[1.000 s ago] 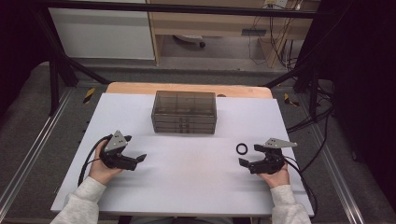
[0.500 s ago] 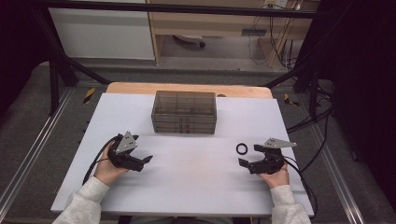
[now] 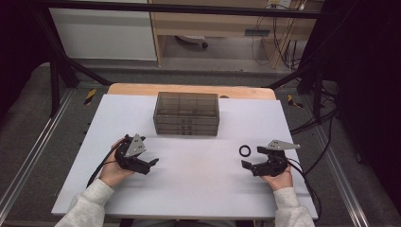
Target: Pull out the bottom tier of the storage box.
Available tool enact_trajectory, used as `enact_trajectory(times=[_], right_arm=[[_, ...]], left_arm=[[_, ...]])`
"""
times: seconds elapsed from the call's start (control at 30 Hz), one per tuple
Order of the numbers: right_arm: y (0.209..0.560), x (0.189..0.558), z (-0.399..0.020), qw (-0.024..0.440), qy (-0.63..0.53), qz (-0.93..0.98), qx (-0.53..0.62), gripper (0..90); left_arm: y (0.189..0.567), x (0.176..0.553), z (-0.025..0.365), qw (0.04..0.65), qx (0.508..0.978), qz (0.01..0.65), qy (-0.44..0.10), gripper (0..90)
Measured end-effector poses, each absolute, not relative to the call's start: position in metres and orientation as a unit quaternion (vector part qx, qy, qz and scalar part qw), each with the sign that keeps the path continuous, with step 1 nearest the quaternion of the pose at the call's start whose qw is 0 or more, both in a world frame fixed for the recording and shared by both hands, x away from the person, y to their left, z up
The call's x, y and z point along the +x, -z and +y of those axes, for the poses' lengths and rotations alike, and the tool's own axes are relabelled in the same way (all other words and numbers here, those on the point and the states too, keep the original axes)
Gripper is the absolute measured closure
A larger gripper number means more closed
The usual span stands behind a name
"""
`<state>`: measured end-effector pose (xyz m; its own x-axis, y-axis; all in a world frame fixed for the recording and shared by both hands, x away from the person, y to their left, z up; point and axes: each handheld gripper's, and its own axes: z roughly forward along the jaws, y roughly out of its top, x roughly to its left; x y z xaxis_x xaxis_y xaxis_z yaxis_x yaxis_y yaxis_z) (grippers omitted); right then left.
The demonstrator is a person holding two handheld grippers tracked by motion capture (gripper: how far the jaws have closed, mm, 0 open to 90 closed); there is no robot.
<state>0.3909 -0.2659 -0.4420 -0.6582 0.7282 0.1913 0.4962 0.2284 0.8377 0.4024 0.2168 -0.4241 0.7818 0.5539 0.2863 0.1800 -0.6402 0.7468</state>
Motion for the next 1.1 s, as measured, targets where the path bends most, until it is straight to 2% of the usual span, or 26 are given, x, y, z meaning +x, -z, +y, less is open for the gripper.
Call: enact_trajectory(times=[1.1], right_arm=[[0.442, 0.391, -0.266, 0.121, -0.477, 0.775, 0.396, 0.4]], left_arm=[[0.426, 0.416, 0.167, 0.308, 0.887, 0.129, -0.320, 7.9]])
